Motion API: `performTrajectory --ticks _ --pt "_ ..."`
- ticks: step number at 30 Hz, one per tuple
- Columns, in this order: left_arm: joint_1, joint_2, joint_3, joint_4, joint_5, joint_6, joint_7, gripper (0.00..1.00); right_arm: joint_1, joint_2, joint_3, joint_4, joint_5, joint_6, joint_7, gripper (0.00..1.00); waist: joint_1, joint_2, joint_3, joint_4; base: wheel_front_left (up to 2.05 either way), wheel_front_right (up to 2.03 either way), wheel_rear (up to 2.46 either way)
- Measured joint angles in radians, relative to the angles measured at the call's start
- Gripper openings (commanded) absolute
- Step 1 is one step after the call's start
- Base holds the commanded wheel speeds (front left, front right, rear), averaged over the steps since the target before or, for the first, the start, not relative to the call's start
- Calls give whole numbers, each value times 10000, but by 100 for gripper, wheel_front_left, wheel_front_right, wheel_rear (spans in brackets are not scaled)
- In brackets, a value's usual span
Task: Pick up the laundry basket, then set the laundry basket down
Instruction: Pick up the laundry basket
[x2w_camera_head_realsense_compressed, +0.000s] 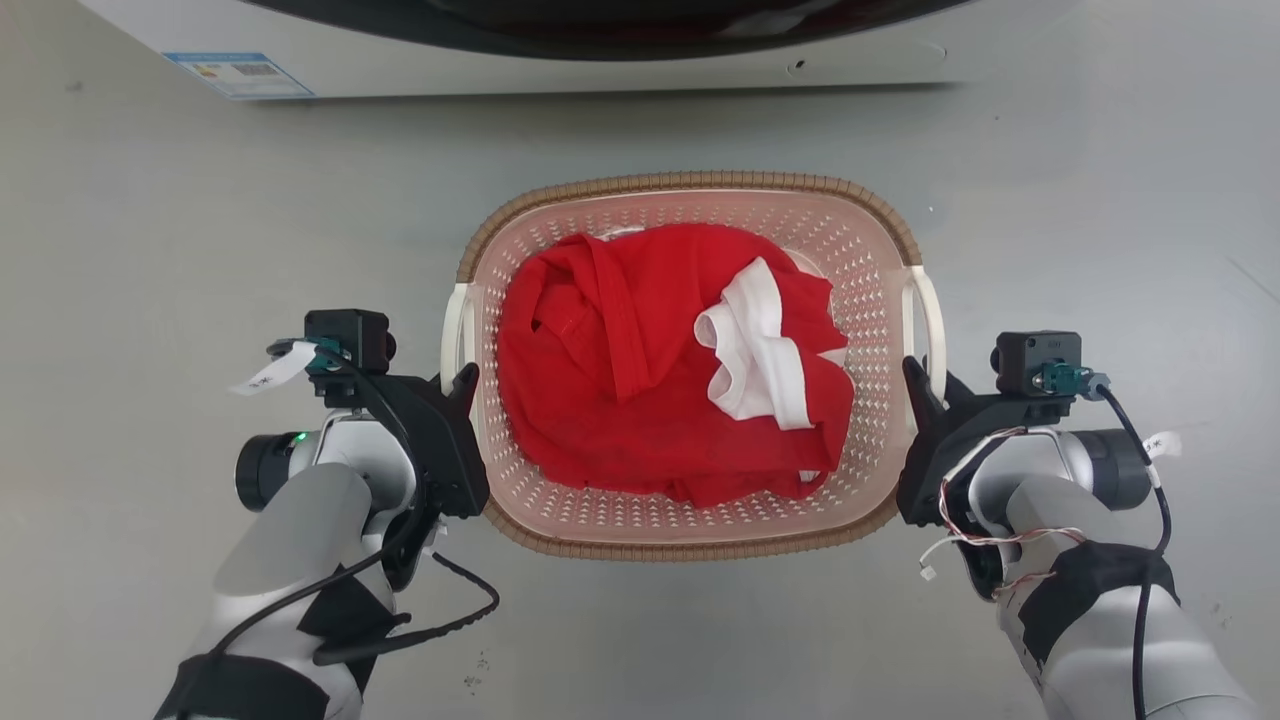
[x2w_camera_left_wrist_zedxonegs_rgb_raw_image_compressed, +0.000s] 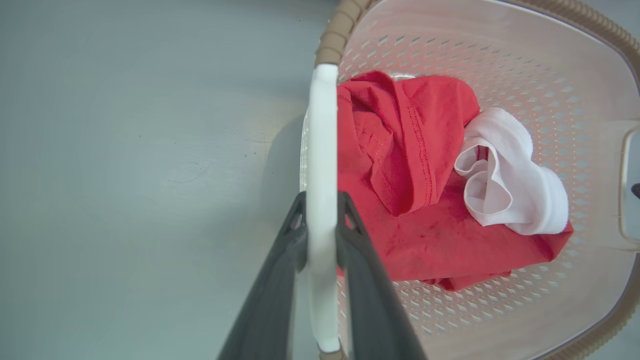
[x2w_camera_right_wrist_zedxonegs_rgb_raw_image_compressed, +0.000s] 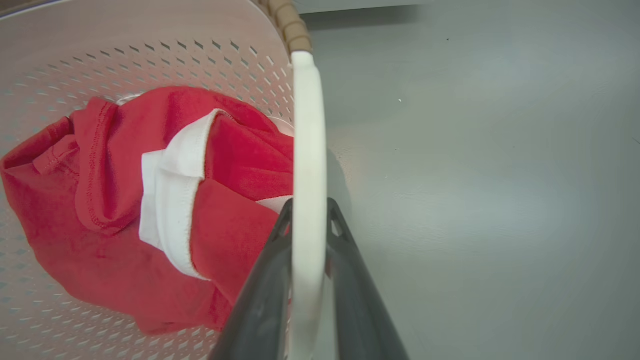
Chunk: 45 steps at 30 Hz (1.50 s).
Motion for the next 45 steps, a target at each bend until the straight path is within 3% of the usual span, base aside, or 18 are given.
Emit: performTrajectory --ticks 18,45 --pt "1045 -318 -105 1269 -387 -13 322 0 1209 176 619 692 1074 320 439 0 -2 0 -2516 154 0 0 0" --pt "2638 -474 -107 1657 -800 -2 1336 0 2755 290 706 1202 2056 627 2119 0 -1 0 -5883 190 0 0 0"
